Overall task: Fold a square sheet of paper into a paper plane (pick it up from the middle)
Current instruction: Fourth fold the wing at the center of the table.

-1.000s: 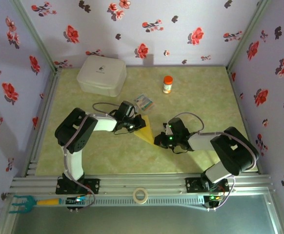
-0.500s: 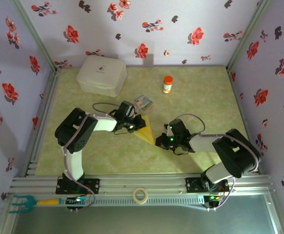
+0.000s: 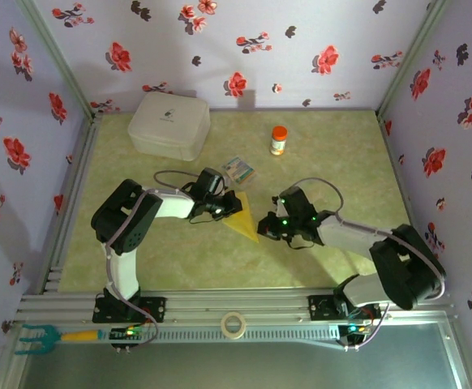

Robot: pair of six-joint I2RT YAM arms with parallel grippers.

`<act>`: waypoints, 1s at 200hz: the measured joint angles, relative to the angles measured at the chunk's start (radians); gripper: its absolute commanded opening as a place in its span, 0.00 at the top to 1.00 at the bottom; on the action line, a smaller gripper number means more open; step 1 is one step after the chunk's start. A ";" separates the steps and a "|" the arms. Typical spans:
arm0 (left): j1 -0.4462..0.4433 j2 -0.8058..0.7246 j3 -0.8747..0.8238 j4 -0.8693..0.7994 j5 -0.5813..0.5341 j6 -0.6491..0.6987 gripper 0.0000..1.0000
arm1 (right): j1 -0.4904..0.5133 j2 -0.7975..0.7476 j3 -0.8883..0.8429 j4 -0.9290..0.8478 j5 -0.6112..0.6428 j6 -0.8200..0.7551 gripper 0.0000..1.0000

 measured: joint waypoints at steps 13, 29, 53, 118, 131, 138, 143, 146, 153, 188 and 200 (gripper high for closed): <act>0.000 0.000 0.000 0.000 0.002 0.000 0.96 | 0.003 0.055 0.044 0.016 -0.021 0.000 0.99; 0.000 0.000 0.000 0.000 0.002 0.000 0.96 | 0.010 0.120 0.084 0.032 -0.040 -0.003 0.99; 0.000 0.001 0.000 0.000 0.002 0.000 0.96 | 0.023 0.207 0.134 0.033 -0.056 -0.004 0.99; 0.000 0.001 0.000 0.001 0.003 0.000 0.96 | 0.034 0.301 0.180 -0.006 -0.035 -0.051 0.98; 0.000 0.001 0.000 0.001 0.003 0.000 0.96 | 0.032 0.311 0.167 0.007 -0.033 -0.053 0.98; 0.000 0.001 0.000 0.001 0.003 0.000 0.96 | 0.029 0.313 0.157 0.026 -0.037 -0.052 0.98; 0.000 0.001 0.000 0.001 0.003 0.000 0.96 | 0.027 0.313 0.150 0.040 -0.043 -0.051 0.98; 0.000 0.001 0.000 0.001 0.003 0.000 0.96 | 0.026 0.313 0.145 0.047 -0.047 -0.051 0.98; 0.000 0.001 0.000 0.001 0.003 0.000 0.96 | 0.024 0.312 0.135 0.066 -0.055 -0.049 0.98; 0.000 0.001 0.000 0.000 0.006 0.000 0.96 | 0.016 0.297 0.083 0.151 -0.069 -0.044 0.95; 0.000 0.002 0.000 0.000 0.010 0.000 0.96 | 0.015 0.285 0.070 0.156 -0.070 -0.044 0.94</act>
